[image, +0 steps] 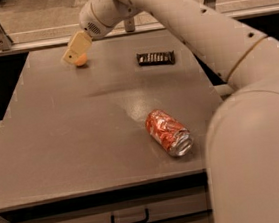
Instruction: Pick orange
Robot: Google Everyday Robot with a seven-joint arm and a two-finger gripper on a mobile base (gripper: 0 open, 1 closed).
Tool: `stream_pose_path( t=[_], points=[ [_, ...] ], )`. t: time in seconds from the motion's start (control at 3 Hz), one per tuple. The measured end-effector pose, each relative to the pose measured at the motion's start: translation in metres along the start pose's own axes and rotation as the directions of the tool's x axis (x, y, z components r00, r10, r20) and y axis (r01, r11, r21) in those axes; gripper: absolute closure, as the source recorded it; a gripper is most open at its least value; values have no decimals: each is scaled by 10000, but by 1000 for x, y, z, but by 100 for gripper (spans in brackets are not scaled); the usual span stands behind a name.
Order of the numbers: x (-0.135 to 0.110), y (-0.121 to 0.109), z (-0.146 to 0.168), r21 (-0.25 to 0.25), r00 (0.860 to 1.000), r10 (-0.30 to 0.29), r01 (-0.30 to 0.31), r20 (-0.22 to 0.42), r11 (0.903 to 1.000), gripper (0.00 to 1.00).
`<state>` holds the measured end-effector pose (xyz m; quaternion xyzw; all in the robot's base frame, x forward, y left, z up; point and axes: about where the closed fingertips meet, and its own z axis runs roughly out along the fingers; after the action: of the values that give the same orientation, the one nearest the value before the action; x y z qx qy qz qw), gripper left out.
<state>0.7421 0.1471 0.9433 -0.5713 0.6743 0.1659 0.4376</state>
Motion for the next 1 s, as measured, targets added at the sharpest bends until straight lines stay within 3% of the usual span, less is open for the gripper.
stream_pose_path(
  t=[0.33, 0.67, 1.0],
  points=[
    [12, -14, 49, -55, 9968, 795, -795, 90, 9968, 0],
    [36, -19, 75, 8, 9876, 1562, -1562, -153, 9877, 0],
    [52, -17, 93, -27, 9784, 2045, -2047, -303, 9788, 18]
  ],
)
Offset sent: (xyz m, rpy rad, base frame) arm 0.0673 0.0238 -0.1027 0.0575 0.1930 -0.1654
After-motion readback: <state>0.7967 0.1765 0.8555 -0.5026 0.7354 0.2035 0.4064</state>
